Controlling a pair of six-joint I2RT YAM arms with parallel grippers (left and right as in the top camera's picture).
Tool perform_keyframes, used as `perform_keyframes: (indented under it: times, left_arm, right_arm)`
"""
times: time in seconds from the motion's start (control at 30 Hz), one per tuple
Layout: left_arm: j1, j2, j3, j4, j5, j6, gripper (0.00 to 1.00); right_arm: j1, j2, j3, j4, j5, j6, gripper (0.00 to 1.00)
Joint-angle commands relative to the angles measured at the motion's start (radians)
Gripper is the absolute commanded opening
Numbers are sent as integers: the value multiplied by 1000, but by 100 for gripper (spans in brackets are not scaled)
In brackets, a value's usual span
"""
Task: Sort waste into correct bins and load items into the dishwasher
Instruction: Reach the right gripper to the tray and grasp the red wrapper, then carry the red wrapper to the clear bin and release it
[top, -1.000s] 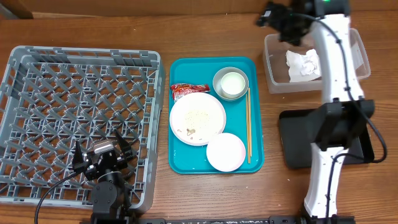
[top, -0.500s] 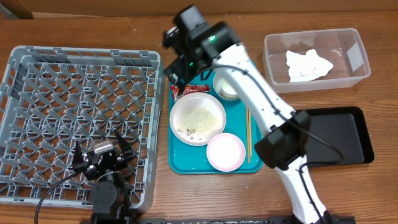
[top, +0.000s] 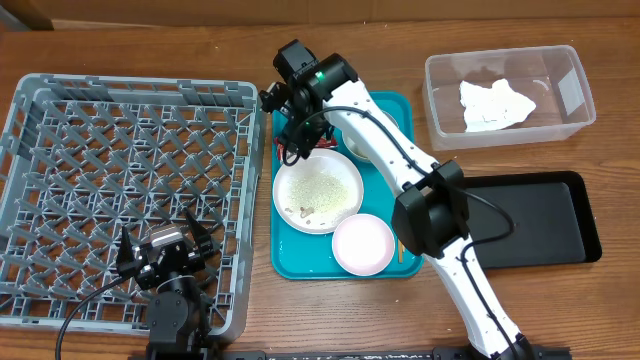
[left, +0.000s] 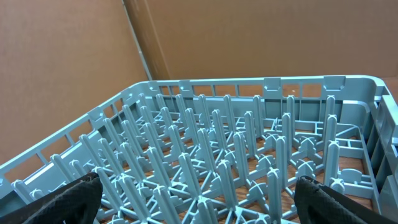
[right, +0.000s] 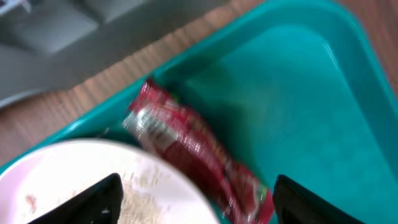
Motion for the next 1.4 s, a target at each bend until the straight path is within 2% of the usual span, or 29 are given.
perform_keyframes:
  times: [0.0, 0.2, 0.5, 0.7, 0.83, 0.9, 1.13, 1.37]
  left_arm:
    - [-6, -6, -3, -1, -13, 14, 100]
    - [-6, -6, -3, -1, -13, 14, 100]
    - [-6, -6, -3, -1, -13, 14, 100]
    - [-6, -6, -3, -1, -13, 14, 100]
    - [-6, -6, -3, -1, -13, 14, 100]
    - [-6, -6, -3, -1, -13, 14, 100]
    - [-6, -6, -3, -1, -13, 14, 100]
    - [-6, -6, -3, -1, -13, 14, 100]
  right_arm:
    - [2, 27, 12, 29, -20, -29, 74]
    - [1, 56, 12, 34, -23, -25, 63]
    - [-6, 84, 11, 60, -35, -18, 56]
    - [-8, 91, 11, 78, -34, 30, 28]
    - [-8, 91, 11, 82, -27, 35, 16]
    - [-8, 91, 14, 85, 10, 67, 4]
    - [-13, 89, 87, 91, 150, 202, 4]
    - [-87, 79, 343, 79, 186, 414, 4]
